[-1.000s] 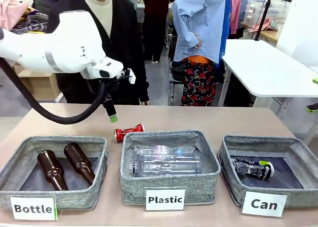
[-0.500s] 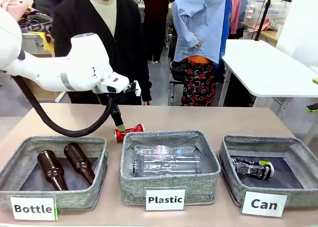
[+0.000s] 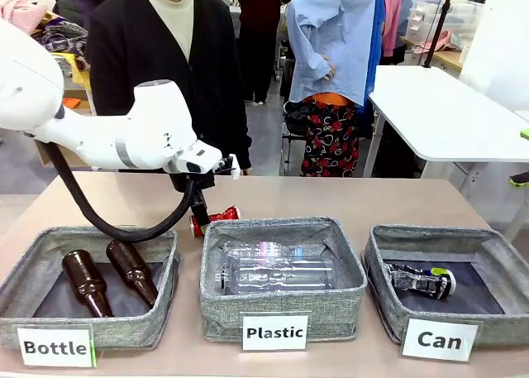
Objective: Sort the can waste into the basket.
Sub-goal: Pick up the can waste from the table and place it in the right Fabric basket.
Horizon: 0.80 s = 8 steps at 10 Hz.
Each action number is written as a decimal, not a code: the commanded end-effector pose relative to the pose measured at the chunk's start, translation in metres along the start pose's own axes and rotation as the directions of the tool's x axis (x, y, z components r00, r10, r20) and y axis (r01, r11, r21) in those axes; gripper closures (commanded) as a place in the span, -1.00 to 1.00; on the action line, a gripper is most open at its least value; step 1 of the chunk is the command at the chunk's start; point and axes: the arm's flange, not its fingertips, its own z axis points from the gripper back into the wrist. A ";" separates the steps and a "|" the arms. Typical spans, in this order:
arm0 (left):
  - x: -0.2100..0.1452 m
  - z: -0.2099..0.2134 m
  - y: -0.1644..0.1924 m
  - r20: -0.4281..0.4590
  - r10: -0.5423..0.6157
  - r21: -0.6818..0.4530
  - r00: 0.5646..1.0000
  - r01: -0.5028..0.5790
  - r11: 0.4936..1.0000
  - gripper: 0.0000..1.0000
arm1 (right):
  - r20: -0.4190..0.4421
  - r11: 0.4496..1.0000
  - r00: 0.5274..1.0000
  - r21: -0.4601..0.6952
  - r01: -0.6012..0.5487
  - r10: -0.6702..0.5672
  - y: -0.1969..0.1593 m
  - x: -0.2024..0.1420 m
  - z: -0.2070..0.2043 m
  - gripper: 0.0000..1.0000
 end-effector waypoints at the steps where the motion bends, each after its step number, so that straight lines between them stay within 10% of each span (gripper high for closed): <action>1: 0.003 0.003 0.009 0.008 -0.024 -0.024 1.000 0.024 0.999 -1.00 | -0.012 1.000 1.000 -0.001 -0.017 0.016 0.001 -0.001 0.002 -1.00; 8: 0.008 -0.018 0.019 -0.035 -0.004 -0.037 0.999 0.003 0.999 -1.00 | -0.012 1.000 1.000 -0.001 -0.017 0.016 0.001 -0.001 0.002 -1.00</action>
